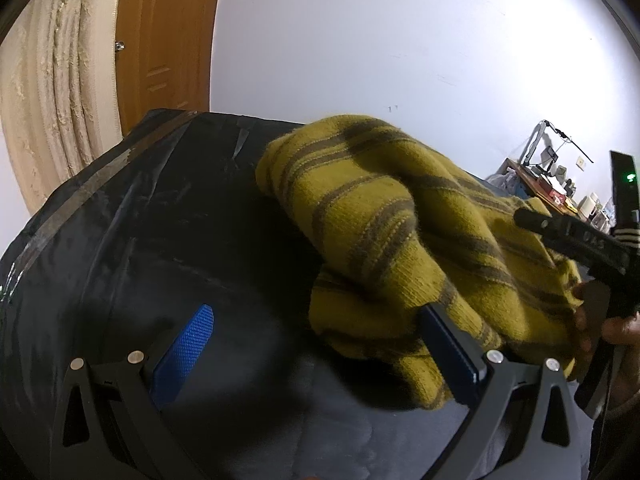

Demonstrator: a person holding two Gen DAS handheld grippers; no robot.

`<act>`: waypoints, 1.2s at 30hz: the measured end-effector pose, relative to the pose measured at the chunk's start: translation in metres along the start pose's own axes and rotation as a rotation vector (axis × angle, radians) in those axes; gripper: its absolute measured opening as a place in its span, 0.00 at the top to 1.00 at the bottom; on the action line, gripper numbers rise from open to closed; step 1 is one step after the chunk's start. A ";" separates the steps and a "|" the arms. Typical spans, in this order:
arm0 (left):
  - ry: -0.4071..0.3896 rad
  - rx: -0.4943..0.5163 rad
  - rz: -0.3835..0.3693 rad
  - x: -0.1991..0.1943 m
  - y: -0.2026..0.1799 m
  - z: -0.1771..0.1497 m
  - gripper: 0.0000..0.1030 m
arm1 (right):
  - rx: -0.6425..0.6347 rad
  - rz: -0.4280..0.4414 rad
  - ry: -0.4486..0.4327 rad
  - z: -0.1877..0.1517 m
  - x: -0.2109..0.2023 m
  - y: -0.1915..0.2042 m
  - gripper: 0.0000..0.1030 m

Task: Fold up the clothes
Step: 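Lower the right gripper onto the yellow sweater and close on its knit edge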

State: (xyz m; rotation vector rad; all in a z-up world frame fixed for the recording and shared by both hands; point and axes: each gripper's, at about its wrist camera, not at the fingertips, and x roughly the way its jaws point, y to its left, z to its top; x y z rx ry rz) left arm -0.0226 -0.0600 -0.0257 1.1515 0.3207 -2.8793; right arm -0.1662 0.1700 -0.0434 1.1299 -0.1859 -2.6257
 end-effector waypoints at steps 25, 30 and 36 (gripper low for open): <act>0.042 -0.048 -0.007 0.009 0.009 -0.001 0.00 | -0.111 0.195 0.112 -0.056 -0.022 0.017 0.12; 0.042 -0.050 -0.004 0.008 0.008 -0.001 0.00 | -0.105 0.176 0.080 -0.053 -0.027 0.012 0.52; 0.045 -0.060 -0.004 0.007 0.009 -0.001 0.00 | -0.149 0.174 0.051 -0.060 -0.039 0.014 0.71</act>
